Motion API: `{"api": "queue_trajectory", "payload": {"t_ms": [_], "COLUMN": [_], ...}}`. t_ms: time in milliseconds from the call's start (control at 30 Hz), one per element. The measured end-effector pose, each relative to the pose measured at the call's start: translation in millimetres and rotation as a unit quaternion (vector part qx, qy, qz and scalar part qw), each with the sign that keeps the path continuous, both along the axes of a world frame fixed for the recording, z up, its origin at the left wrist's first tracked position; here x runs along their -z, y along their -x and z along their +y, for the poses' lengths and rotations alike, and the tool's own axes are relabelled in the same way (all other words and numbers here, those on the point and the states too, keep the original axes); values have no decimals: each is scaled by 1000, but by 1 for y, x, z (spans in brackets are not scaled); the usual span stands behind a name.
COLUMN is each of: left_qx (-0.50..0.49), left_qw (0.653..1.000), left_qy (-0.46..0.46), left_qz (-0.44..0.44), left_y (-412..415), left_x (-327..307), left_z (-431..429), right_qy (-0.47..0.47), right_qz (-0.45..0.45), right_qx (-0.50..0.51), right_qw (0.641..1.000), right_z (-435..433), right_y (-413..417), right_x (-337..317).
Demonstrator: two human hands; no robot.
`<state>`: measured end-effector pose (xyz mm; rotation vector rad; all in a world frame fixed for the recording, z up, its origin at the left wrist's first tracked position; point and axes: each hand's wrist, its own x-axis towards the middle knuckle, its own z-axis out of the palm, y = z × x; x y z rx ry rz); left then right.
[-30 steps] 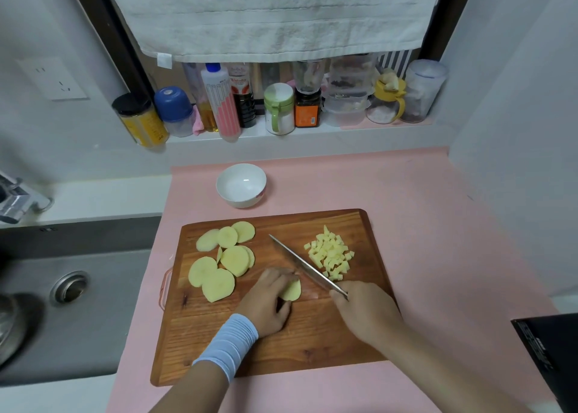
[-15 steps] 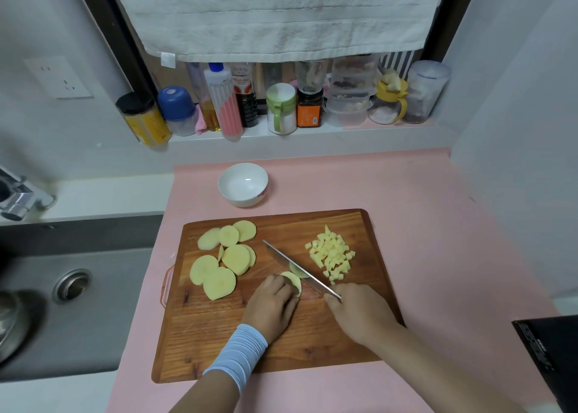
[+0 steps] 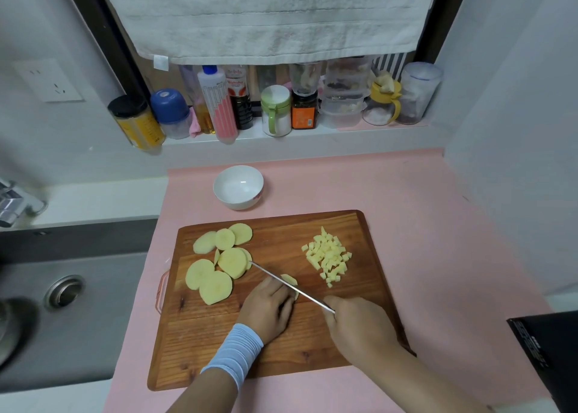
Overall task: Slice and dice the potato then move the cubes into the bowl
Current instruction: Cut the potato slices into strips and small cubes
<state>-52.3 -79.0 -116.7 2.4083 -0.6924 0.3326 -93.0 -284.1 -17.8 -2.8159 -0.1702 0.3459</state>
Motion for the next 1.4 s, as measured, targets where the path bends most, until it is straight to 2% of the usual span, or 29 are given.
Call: {"api": "queue_trajectory", "payload": {"t_ms": [233, 467, 733, 967, 1233, 1400], "left_qx": [-3, -6, -14, -23, -29, -26], "left_qw": [1000, 1000, 1000, 1000, 1000, 1000], "left_qy": [3, 4, -25, -1, 6, 9], "left_qz": [4, 5, -11, -10, -8, -13], "left_y": [-1, -2, 2, 4, 6, 4], "left_x": [5, 8, 17, 12, 11, 11], "left_z": [1, 1, 2, 1, 2, 2], "right_qy": [-7, -43, -45, -13, -17, -19], "right_qz": [21, 93, 90, 36, 47, 88], "right_qx": [6, 32, 25, -7, -1, 17], "right_qw": [1000, 994, 995, 999, 999, 996], "right_z": [-4, -1, -2, -3, -15, -14], "right_y": [-5, -21, -21, -7, 2, -6], "right_x": [4, 8, 10, 7, -1, 1]}}
